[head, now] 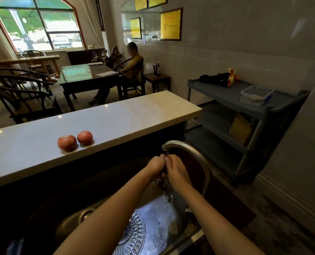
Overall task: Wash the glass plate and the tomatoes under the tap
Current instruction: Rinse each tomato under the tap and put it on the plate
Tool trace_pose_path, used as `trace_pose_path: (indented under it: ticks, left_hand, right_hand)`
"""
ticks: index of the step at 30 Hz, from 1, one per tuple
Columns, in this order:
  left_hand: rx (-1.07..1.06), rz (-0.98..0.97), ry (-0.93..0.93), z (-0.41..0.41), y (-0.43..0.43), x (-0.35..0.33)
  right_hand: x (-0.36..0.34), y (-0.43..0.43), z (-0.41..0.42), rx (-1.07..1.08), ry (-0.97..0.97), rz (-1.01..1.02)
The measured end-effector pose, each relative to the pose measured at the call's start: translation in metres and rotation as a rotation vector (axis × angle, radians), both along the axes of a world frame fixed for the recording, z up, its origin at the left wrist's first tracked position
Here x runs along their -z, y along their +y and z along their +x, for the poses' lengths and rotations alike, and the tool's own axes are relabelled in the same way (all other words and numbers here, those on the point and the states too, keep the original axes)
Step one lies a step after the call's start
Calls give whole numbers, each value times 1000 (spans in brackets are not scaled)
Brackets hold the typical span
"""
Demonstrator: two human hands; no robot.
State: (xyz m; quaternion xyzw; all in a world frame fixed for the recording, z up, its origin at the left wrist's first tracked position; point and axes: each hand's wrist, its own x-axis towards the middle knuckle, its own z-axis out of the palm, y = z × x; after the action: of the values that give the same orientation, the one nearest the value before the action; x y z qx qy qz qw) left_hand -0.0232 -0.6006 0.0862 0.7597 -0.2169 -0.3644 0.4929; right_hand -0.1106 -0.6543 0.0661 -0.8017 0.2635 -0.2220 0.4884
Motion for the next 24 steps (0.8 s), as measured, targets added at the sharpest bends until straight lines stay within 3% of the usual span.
trace_pose_path:
  ticks: [4,8,12,16,20,24]
  left_hand:
    - [-18,14,-430,-10,-1,3]
    - [-24,8,-787,-11,8,9]
    - [20,-144,-708,-13,9,15]
    - [74,-237,-494,-8,7,17]
    - [115,-193,-452,-4,12,18]
    - [66,-175,-414,0,18,22]
  right_hand:
    - [0,3,7,151,-41,164]
    - [-16,-7,19,162,283,343]
    - [-14,-20,18,116,252,556]
    - [-5,-20,24,50,138,443]
    - [6,-20,21,-65,-1,531]
    - [15,-18,20,-20,-41,678]
